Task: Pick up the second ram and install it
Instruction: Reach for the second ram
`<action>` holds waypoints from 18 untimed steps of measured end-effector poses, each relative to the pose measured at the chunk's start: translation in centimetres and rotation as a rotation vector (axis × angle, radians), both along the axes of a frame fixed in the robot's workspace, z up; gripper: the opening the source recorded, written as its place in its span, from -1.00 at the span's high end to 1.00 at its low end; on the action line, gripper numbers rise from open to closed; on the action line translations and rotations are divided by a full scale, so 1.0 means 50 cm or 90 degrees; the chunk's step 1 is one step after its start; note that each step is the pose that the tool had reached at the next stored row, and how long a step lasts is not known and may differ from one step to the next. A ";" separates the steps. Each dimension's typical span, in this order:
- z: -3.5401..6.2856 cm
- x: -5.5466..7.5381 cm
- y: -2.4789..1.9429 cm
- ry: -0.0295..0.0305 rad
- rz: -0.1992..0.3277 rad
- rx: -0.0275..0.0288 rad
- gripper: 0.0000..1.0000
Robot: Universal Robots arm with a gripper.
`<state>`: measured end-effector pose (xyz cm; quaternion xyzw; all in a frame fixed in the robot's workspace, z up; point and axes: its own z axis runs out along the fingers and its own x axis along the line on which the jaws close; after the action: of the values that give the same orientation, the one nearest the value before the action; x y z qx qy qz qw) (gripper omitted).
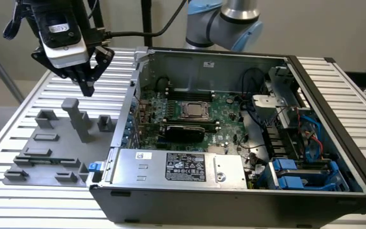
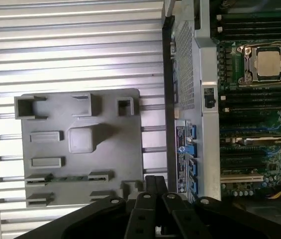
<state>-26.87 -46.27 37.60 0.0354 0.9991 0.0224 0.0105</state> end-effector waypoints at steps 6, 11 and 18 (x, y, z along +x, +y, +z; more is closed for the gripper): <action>-0.011 -0.055 -0.0033 0.0000 0.000 0.0001 0.79; -0.021 -0.100 -0.0063 0.0000 0.000 0.0001 0.79; -0.033 -0.164 -0.0133 0.0000 0.000 0.0000 0.79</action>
<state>-35.06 -46.93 35.93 0.0354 0.9991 0.0224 0.0106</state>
